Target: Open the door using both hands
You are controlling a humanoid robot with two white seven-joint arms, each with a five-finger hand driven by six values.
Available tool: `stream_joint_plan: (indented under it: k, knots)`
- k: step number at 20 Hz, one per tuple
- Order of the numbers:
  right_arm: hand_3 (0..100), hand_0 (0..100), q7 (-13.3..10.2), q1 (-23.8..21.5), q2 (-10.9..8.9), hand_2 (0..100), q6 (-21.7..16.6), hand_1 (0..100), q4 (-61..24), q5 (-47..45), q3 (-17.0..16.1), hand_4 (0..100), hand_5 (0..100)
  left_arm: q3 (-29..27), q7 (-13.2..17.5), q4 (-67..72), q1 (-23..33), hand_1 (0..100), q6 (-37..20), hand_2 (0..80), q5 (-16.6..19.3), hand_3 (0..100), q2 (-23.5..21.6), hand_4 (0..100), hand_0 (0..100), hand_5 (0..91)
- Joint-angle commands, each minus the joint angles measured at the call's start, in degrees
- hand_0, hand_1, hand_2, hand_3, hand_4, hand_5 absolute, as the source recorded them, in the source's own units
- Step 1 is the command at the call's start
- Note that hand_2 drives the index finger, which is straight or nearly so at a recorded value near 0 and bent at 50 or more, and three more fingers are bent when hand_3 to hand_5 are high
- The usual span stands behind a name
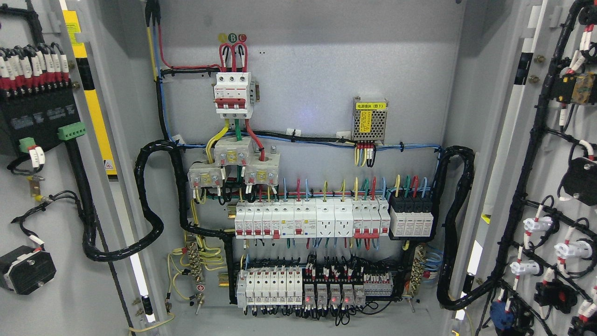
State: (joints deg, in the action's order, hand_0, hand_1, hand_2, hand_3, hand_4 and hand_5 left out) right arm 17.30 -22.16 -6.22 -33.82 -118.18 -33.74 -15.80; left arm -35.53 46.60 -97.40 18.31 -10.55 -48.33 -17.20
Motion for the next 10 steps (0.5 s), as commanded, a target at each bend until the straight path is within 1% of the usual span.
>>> stream_joint_plan:
  k: [1,4,6,10]
  knots:
    - [0,0,0.1,-0.4,-0.64,4,-0.1,50,0.1,-1.1,-0.8,0,0,-2.9,0.2,5.7,-1.3,56,0.3,0.0,-0.4,0,-4.6,0,12,0.0]
    - [0,0,0.1,-0.4,-1.78,4,-0.1,50,0.0,-1.1,-0.5,0,0,-3.2,0.2,6.4,-2.1,56,1.4,0.0,-0.4,0,-5.3,0,12,0.0]
    - [0,0,0.1,-0.3,-2.22,4,-0.1,50,0.1,-1.1,-0.2,0,0,-3.5,0.2,7.8,-3.2,56,1.7,0.0,-0.4,0,-6.6,0,12,0.0]
    - [0,0,0.2,-0.2,-2.57,4,-0.1,50,-0.2,-1.0,1.3,0,0,-3.5,0.2,9.9,-4.7,56,2.0,0.0,-0.4,0,-7.8,0,12,0.0]
